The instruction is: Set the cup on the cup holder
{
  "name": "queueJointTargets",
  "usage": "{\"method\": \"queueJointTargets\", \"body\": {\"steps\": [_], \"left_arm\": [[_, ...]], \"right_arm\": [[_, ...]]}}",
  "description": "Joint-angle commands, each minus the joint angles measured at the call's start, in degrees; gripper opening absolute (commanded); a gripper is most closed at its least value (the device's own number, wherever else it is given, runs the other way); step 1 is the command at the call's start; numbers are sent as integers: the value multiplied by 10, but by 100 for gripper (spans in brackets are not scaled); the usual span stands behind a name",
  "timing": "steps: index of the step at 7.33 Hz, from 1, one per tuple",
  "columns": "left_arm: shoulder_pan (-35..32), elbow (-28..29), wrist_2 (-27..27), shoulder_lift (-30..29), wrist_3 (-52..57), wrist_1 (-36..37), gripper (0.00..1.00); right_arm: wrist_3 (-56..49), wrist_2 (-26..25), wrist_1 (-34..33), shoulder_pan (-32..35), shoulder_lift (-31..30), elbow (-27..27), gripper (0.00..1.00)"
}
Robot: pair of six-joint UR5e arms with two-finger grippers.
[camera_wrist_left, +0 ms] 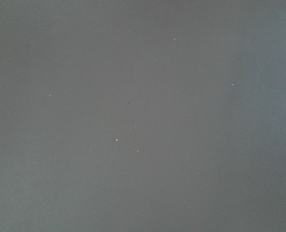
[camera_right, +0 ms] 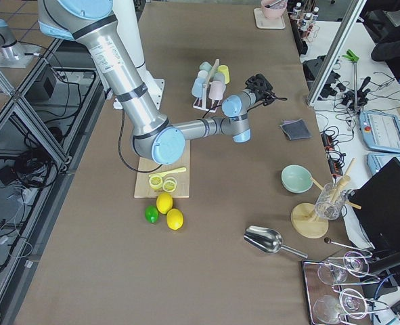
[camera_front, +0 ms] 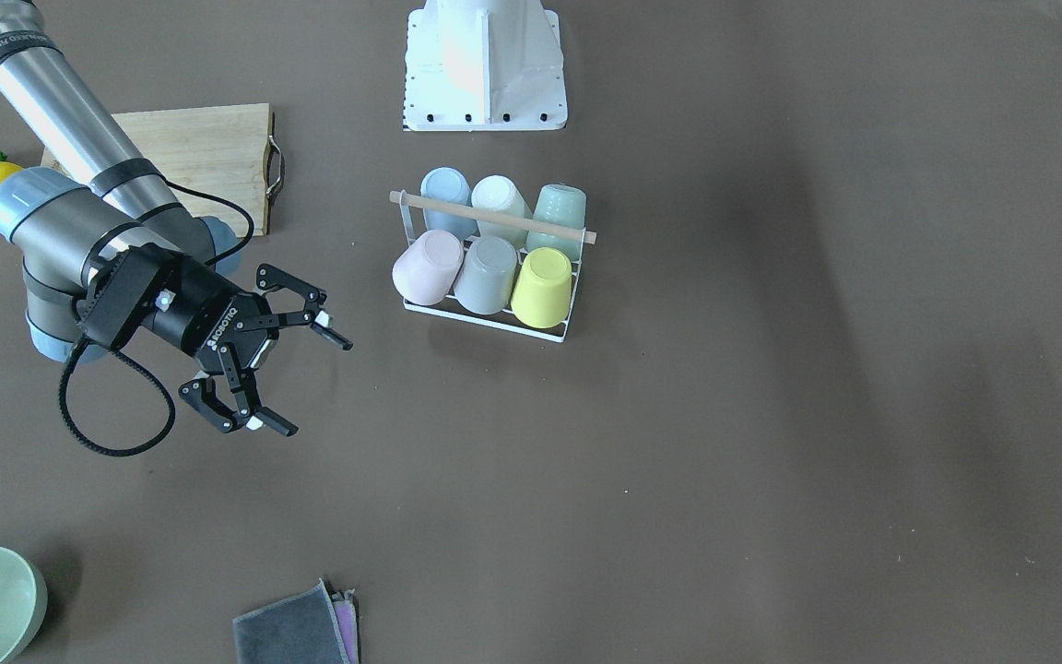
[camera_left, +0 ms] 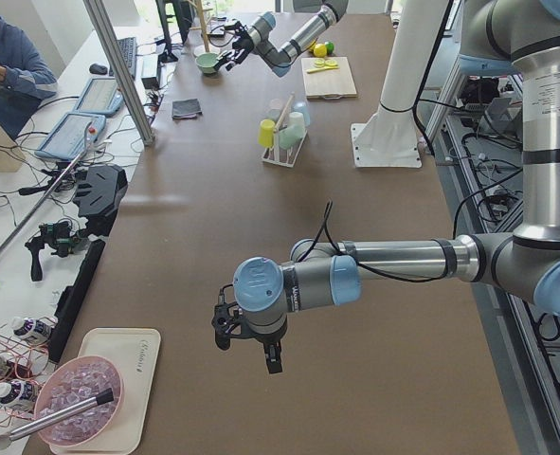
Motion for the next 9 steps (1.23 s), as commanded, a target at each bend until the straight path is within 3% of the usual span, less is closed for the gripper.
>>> {"method": "queueJointTargets", "body": {"steps": [1,5,7,8,9], "left_arm": [[0,0,-1,0,0,0,98],[0,-1,-1,0,0,0,98],[0,-1,0,0,0,0,98],[0,0,0,0,0,0,98],[0,0,0,0,0,0,98]], "right_arm": [[15,-14,-126,17,3,3,100],[44,-7,-340,70,6,9,100],[52,46,-553,70,-9,112,100],[52,76,-614,70,-30,156,100],[52,105,-630,71,-59,175,100]]}}
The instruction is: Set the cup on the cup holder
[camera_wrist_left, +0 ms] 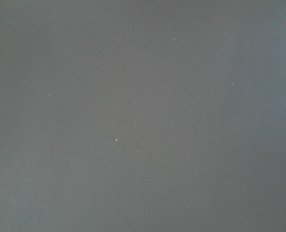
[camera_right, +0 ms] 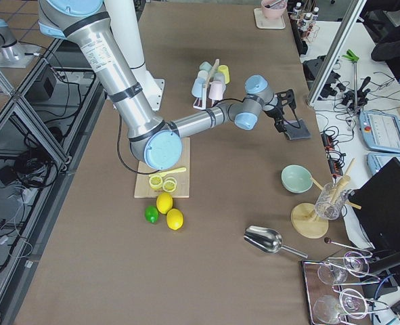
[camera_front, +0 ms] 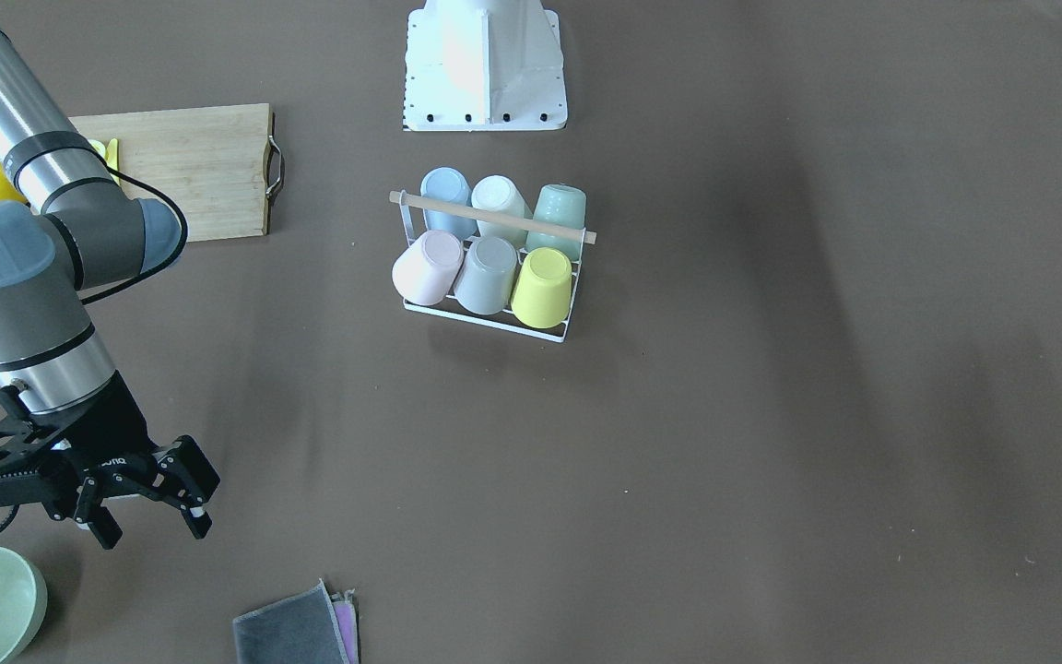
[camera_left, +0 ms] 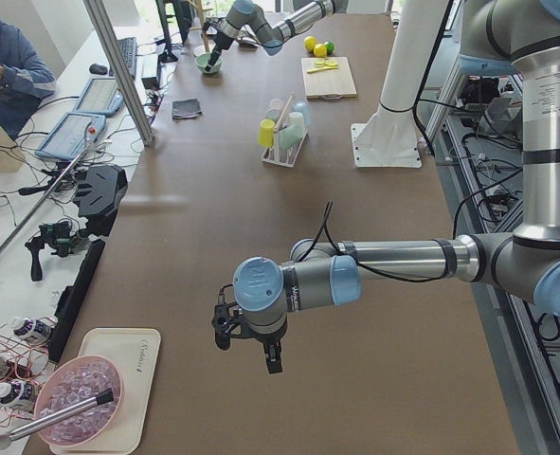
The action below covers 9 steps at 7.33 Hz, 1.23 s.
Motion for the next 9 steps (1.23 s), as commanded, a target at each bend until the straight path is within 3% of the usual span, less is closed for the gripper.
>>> {"method": "queueJointTargets", "body": {"steps": [1,3,5,7,9], "left_arm": [[0,0,0,0,0,0,98],[0,0,0,0,0,0,98],[0,0,0,0,0,0,98],[0,0,0,0,0,0,98],[0,0,0,0,0,0,98]], "right_arm": [[-5,77,-59,5,-73,55,100],[-83,136,-63,35,-143,69,100],[-118,182,-165,70,-152,114,100],[-206,189,-335,92,-170,214,100],[-307,193,-403,128,-244,290,100]]}}
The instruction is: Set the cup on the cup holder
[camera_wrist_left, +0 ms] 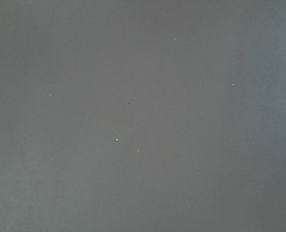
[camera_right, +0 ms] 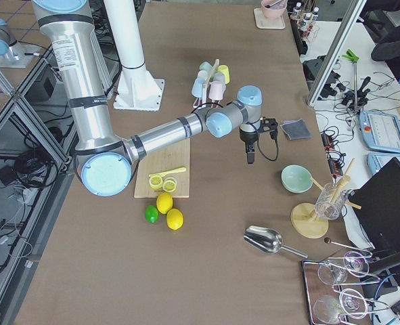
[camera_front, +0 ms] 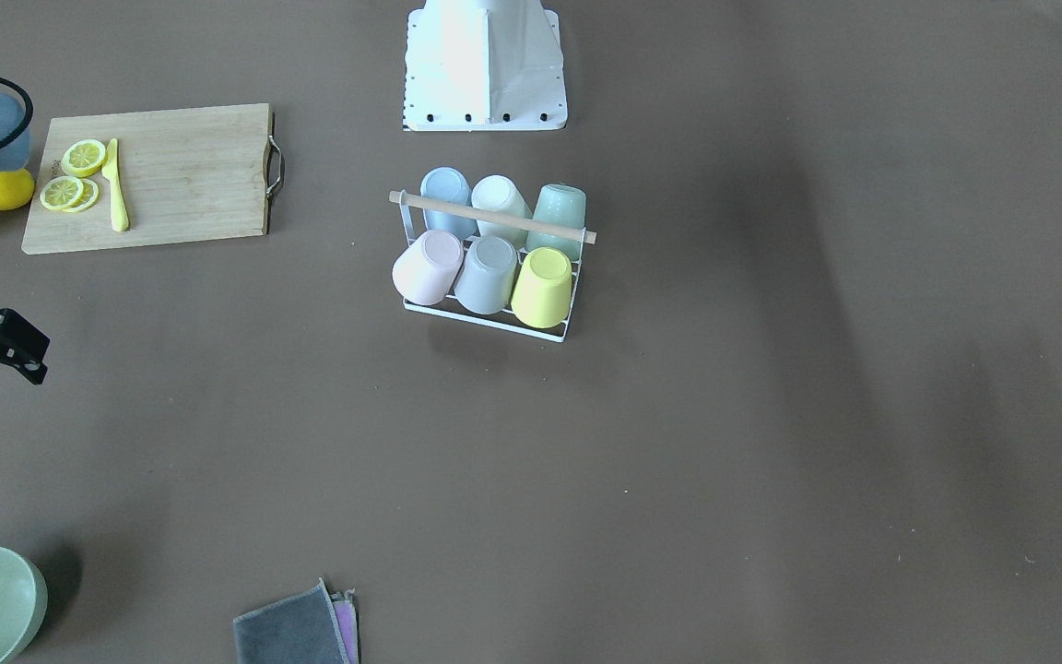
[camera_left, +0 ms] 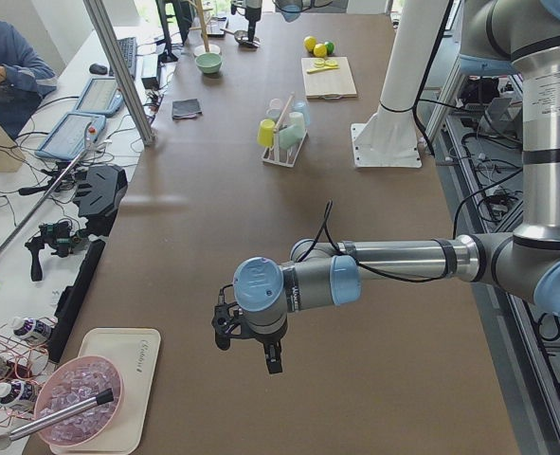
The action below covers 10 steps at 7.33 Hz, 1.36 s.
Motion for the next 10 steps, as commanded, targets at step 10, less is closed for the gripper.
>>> {"method": "queueJointTargets", "body": {"steps": [10], "left_arm": [[1,1,1,0,0,0,98]], "right_arm": [[-291,150,-164,221,-191,11,100]]}}
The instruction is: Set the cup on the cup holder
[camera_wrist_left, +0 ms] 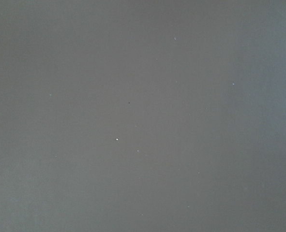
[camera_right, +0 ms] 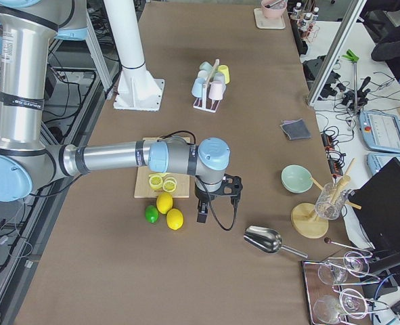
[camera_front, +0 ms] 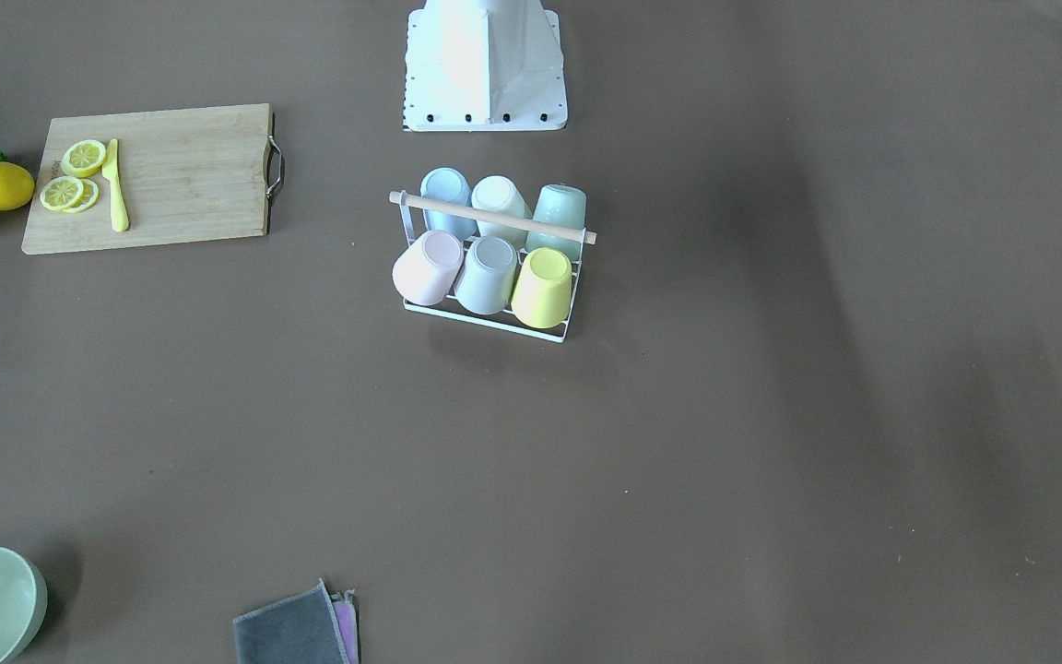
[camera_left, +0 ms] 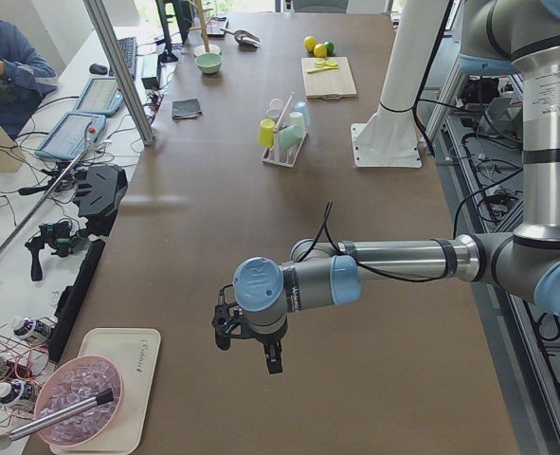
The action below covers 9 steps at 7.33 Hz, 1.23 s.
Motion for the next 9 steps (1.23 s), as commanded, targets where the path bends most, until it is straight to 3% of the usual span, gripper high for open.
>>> {"method": "queueJointTargets", "body": {"steps": [1,9], "left_arm": [[0,1,1,0,0,0,98],[0,2,1,0,0,0,98]], "right_arm": [[10,24,5,0,9,-34,100],[16,23,27,1,21,-53,100]]}}
